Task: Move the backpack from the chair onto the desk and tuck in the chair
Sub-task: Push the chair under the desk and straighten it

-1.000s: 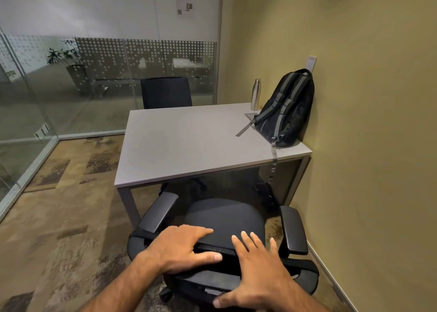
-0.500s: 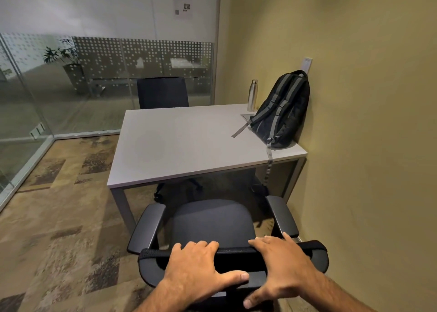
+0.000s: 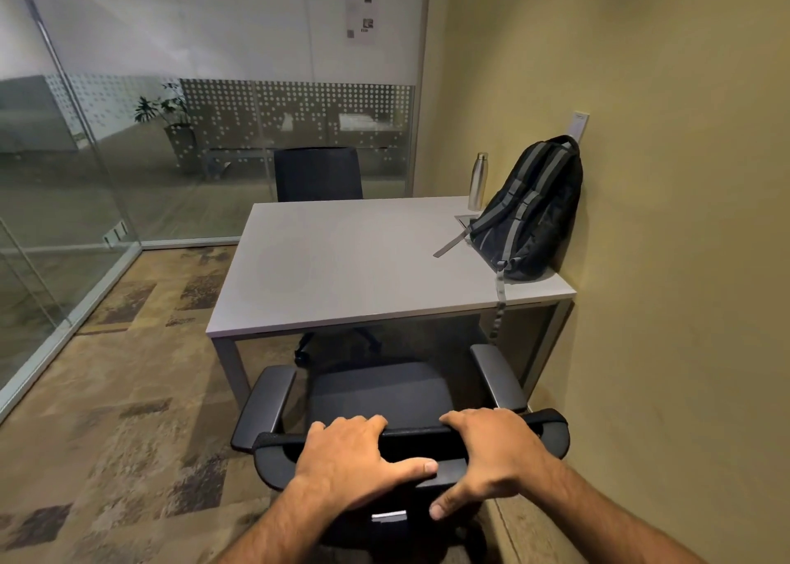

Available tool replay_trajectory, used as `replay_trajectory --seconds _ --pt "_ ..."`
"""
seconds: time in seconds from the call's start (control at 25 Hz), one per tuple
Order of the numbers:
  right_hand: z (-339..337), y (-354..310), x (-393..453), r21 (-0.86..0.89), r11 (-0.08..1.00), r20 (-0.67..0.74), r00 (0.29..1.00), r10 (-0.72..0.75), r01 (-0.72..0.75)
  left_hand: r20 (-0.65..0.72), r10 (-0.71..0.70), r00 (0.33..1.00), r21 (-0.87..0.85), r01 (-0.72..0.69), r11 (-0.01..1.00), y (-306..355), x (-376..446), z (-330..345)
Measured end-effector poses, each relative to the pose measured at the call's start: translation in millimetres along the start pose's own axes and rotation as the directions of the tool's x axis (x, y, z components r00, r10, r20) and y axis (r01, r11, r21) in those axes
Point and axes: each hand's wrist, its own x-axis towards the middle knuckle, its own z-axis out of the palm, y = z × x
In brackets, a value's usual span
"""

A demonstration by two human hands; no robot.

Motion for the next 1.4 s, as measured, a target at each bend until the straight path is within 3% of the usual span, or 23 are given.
replay_trajectory --seconds 0.6,1.4 --pt "-13 34 90 -0.017 1.0 -0.114 0.993 -0.007 0.005 -0.074 -0.125 0.989 -0.078 0.119 0.99 -12 78 -20" --pt "-30 47 168 0.024 1.0 -0.061 0.998 0.0 0.002 -0.128 -0.154 0.98 -0.091 0.143 0.985 -44 144 -34"
